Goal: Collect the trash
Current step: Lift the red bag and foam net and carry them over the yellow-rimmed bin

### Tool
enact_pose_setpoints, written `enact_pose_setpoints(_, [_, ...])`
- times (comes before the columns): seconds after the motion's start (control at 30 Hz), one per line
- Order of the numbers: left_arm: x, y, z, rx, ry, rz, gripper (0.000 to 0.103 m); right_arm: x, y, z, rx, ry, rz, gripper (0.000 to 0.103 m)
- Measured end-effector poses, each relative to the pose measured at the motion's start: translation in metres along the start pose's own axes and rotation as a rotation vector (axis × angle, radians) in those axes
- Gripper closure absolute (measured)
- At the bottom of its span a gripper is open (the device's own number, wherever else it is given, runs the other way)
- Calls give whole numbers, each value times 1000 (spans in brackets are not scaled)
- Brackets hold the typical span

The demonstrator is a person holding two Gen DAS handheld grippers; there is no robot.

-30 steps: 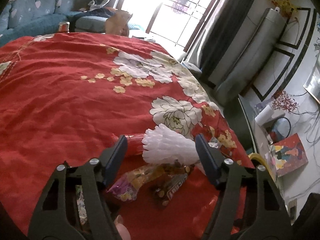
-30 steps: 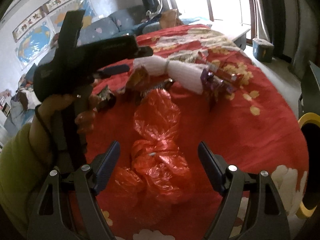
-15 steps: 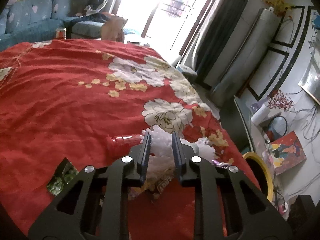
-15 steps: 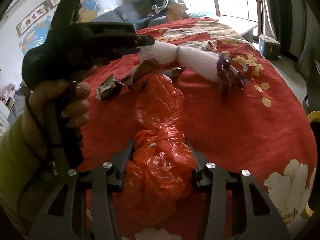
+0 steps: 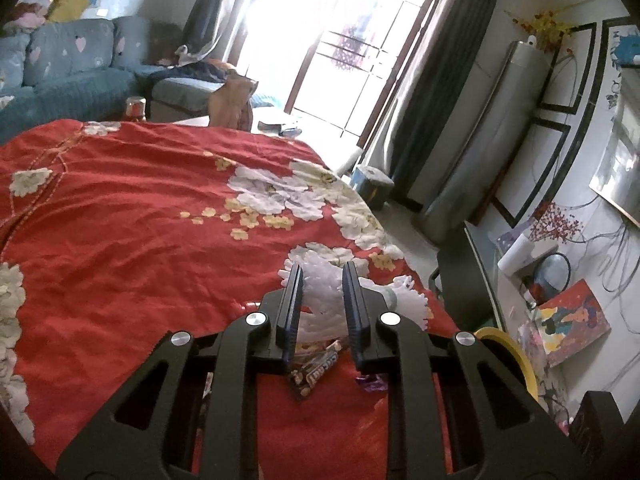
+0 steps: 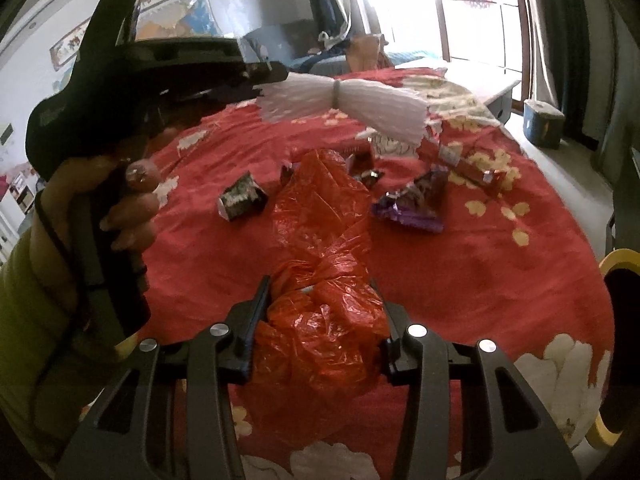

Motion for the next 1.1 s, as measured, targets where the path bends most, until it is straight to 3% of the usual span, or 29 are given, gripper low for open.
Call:
enact_pose_setpoints(0.57, [-29,3,33,-57,-6,-56,88,-16,-6,50,-124,18,-62,61])
enact_pose_setpoints(1.1, [-76,16,36,-48,27,-148,88,-75,0,94,-226,84,-214,61])
Point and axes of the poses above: each gripper's, at about its wrist camera, not at the fingertips, and z roughly against the way its jaws point, x to its left, y to its underside, the point moved 3 cm from there along -z, roughly the way its jaws point, and after that the axes turned 13 degrees about x, right-handed, at the moved point
